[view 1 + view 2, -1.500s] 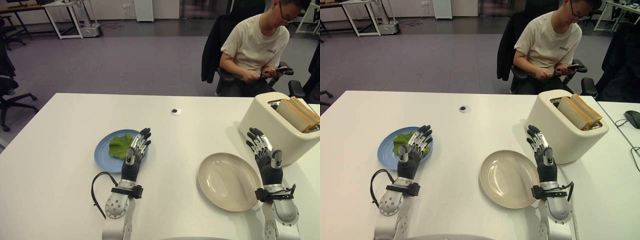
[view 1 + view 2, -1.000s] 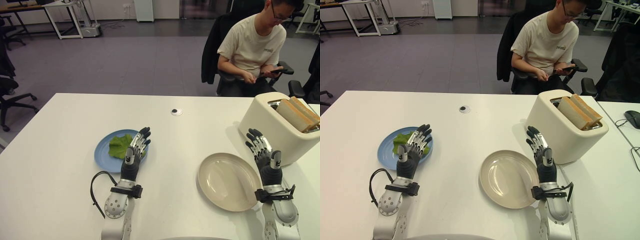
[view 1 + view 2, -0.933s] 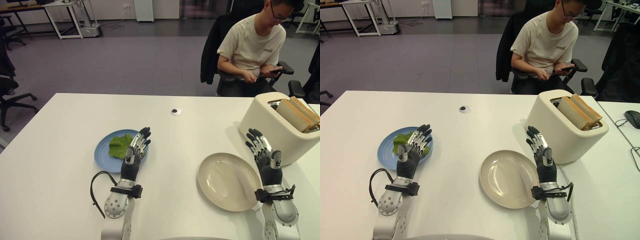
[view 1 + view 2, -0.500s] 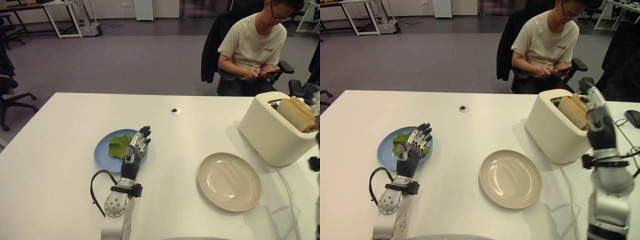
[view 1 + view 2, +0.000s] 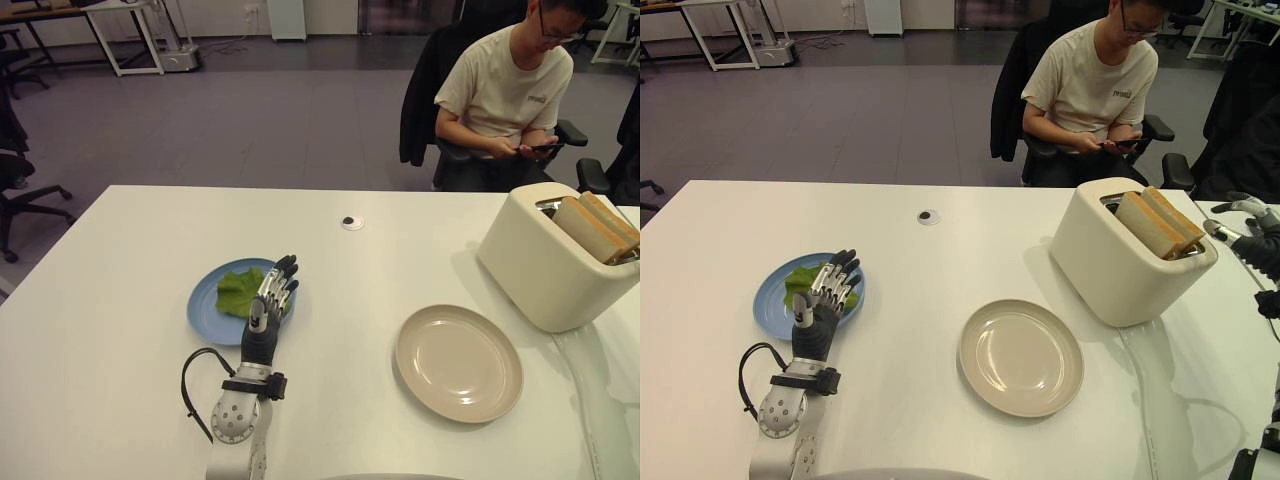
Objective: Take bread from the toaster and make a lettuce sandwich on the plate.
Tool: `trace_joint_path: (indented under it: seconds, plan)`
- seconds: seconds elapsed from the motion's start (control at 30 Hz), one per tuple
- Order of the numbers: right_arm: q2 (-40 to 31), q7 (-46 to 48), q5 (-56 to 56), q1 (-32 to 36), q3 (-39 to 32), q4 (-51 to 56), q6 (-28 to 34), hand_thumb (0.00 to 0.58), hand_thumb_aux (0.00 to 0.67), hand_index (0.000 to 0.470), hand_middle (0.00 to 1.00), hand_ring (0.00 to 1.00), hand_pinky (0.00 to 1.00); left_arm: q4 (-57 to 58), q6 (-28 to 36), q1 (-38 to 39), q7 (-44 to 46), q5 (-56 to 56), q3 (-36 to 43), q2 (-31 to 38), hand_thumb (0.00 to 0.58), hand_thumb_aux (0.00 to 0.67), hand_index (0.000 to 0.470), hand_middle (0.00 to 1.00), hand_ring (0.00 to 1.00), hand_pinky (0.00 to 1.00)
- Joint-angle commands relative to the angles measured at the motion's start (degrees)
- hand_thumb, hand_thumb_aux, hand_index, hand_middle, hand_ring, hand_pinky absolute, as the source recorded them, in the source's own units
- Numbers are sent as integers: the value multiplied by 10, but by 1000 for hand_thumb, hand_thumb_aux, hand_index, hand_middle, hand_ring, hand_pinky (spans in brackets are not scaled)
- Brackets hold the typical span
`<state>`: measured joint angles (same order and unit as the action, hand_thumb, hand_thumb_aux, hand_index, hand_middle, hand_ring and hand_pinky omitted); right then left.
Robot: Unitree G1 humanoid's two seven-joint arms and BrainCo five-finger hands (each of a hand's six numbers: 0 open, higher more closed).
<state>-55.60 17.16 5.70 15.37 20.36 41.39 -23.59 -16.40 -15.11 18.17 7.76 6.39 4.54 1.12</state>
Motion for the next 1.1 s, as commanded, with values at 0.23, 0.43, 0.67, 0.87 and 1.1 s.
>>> trace_joint_path:
  seconds: [0.23,0.43,0.67,0.87,1.1]
  plan:
    - [11,-18,12,41,-57,56,-36,443,344,241,0,0,0,-13,-1,20,-1,-3,-4,0,0,0,0,0,0,0]
    - [13,-24,14,51,-76,70,-40,441,342,240,0,0,0,-16,-4,26,-2,-4,-6,-1,0,0,0,0,0,0]
    - [18,-26,15,56,-87,61,-37,460,365,256,0,0,0,-15,-6,28,-3,-3,-8,-2,0,0,0,0,0,0]
    - [18,-31,10,60,-89,55,-41,580,670,470,0,0,0,-16,-7,30,-4,-6,-6,-3,0,0,0,0,0,0]
    - [19,-32,-14,70,-69,25,-39,580,670,470,0,0,0,-15,-8,30,-5,-8,-5,-5,0,0,0,0,0,0]
